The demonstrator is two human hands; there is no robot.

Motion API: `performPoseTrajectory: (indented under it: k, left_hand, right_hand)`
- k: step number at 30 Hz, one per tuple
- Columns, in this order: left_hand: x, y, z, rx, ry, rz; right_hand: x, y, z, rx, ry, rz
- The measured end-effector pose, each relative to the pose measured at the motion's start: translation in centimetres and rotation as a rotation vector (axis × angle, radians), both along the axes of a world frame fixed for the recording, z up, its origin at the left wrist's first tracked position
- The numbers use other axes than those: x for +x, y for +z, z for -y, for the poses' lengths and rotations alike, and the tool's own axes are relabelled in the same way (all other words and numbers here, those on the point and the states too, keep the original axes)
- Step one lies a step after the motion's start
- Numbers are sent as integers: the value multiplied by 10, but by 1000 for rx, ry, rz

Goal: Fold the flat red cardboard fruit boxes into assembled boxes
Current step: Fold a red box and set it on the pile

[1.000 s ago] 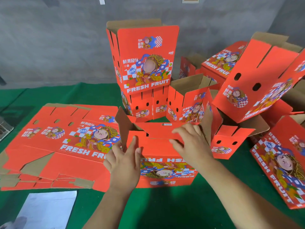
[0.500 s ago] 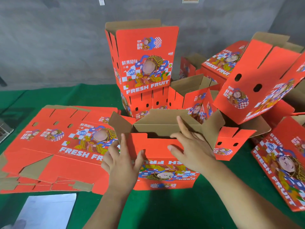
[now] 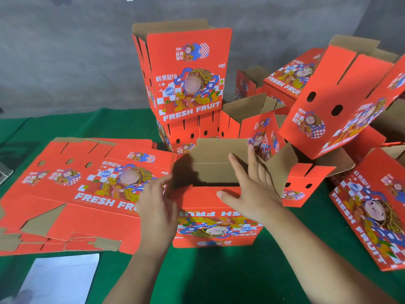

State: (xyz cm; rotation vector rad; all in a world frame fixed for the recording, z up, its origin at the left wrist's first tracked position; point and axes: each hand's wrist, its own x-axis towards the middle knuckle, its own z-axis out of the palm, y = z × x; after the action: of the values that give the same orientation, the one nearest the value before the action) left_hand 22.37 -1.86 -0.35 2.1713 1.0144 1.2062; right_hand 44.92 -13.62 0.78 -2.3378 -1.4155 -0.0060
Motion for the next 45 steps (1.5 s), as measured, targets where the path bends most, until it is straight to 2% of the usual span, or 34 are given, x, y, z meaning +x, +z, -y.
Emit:
performPoseTrajectory:
  k: [2, 3, 6, 8, 11, 14, 17, 19, 20, 23, 24, 26, 28, 29, 31, 32, 35, 37, 39, 42, 43, 45]
  left_hand:
    - [-1, 8, -5, -9, -138, 24]
    - [-2, 12, -8, -5, -175, -31]
    - [-1, 23, -19, 111, -191, -429]
    - [7, 27, -19, 109, -216, -632]
    - [24, 30, -16, 113, -182, -688]
    - [35, 34, -23, 27, -108, -686]
    - [43, 35, -35, -59, -107, -665]
    - [47, 37, -44, -63, -132, -734]
    - [49, 38, -49, -70, -143, -750]
    - [59, 36, -55, -90, -126, -779]
    - [61, 35, -55, -83, -104, -791]
    - [61, 31, -53, -65, -58, -726]
    - [57, 27, -50, -18, 4, -550]
    - [56, 25, -50, -24, 46, -436]
    - [55, 24, -56, -194, 51, -187]
    - [54, 23, -59, -307, 0, -128]
    - [46, 17, -59, -387, -213, -239]
    - [43, 18, -56, -407, -255, -309]
    - [43, 16, -51, -433, -212, -371]
    - [43, 11, -36, -327, -42, -619]
    - [41, 10, -33, -312, -25, -624]
    - [34, 10, -32, -346, -51, -429]
  right_hand:
    - [-2, -2, 3, 123, -29, 90]
    - [-2, -2, 4, 150, -43, 112]
    - [-4, -4, 4, 164, -40, 150]
    - [-7, -3, 4, 146, -31, 163]
    - [-9, 4, 4, 167, -24, 157]
    - [-10, 7, 12, 407, -25, 169]
    - [-10, 5, 24, 652, -258, -25]
    - [-14, -1, 29, 684, -405, -90]
    - [-16, -7, 32, 680, -396, -117]
    - [-21, -23, 35, 622, -238, -308]
    - [-21, -25, 36, 594, -223, -317]
    - [-16, -26, 38, 529, -202, -194]
    - [-8, -27, 42, 460, -150, -6]
    - [-4, -24, 44, 427, -134, 24]
    - [5, -8, 44, 399, -140, -69]
    - [10, 2, 41, 410, -161, -146]
    - [20, 19, 23, 430, -233, -409]
    - [20, 18, 12, 192, -245, -490]
    - [17, 11, 6, -95, -181, -438]
    - [7, 4, -1, -227, -220, -299]
    - [4, 2, -3, -235, -245, -247]
    - [-1, 0, -1, -228, -249, -187]
